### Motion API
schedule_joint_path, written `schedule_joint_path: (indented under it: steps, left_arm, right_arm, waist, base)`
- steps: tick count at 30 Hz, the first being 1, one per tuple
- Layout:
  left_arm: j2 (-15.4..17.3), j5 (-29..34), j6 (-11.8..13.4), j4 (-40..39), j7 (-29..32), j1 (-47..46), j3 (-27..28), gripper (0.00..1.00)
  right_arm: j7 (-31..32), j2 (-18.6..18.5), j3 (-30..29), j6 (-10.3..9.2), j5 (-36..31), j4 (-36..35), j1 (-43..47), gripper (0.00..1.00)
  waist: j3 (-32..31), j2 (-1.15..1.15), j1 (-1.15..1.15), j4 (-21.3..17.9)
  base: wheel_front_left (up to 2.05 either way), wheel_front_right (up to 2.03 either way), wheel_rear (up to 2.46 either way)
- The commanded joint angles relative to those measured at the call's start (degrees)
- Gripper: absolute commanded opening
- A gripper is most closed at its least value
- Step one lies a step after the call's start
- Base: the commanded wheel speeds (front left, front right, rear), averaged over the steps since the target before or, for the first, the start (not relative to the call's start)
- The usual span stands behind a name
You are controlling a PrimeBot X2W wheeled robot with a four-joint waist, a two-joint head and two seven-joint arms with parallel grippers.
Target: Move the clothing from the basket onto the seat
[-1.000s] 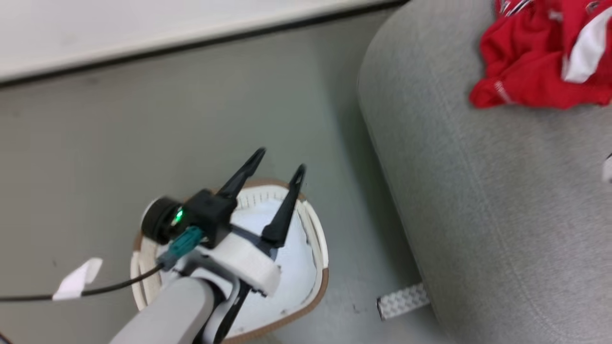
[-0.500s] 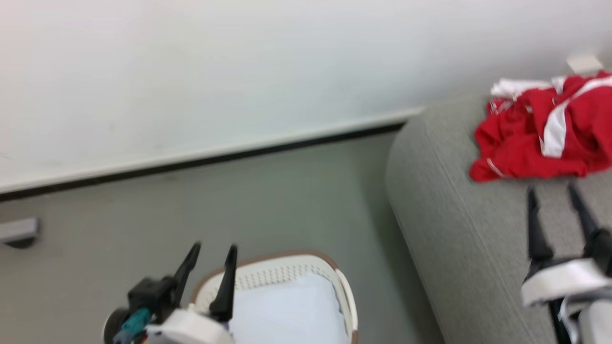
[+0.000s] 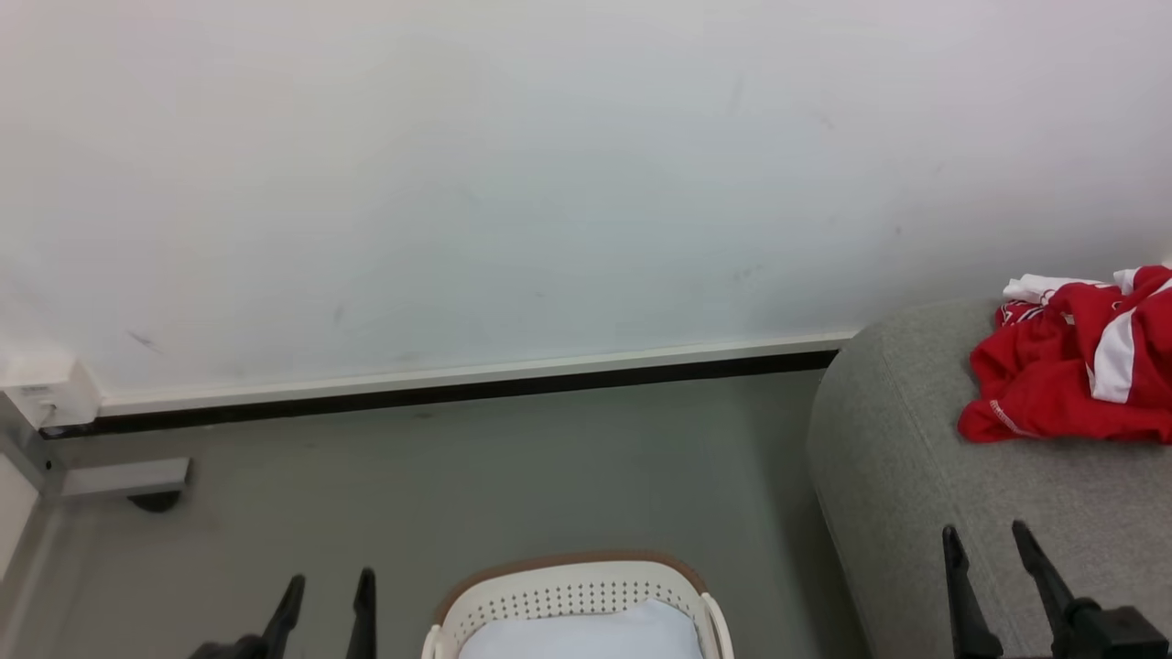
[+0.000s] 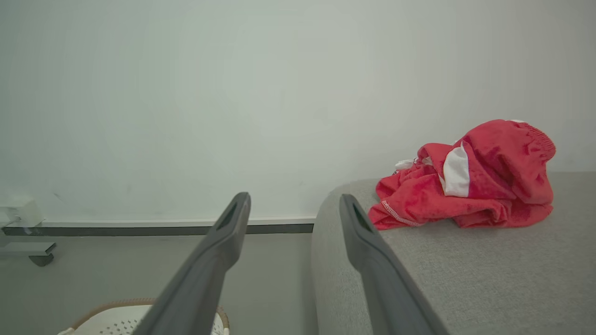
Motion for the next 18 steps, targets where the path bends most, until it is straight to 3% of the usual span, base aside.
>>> schedule_joint_path:
  steps: [1, 18]
  left_arm:
    - [-0.2, 0.8, -0.2, 0.0, -0.1, 0.9, 0.5, 1.0]
    - [-7.0, 8.8, -7.0, 0.5, -0.1, 5.0, 10.6, 1.0]
  right_arm:
    - [0.0, 0.0, -0.1, -0.15, 0.4, 0.0, 0.7, 1.0]
    - [0.0, 0.3, 4.8, -0.15, 1.7, 3.9, -0.5, 1.0]
  waist:
    - [-0.3, 0.0, 0.02, 0.1]
    - [-0.4, 0.0, 0.02, 0.3]
  base:
    - [0.0, 0.0, 0.0]
    - [0.0, 0.0, 0.0]
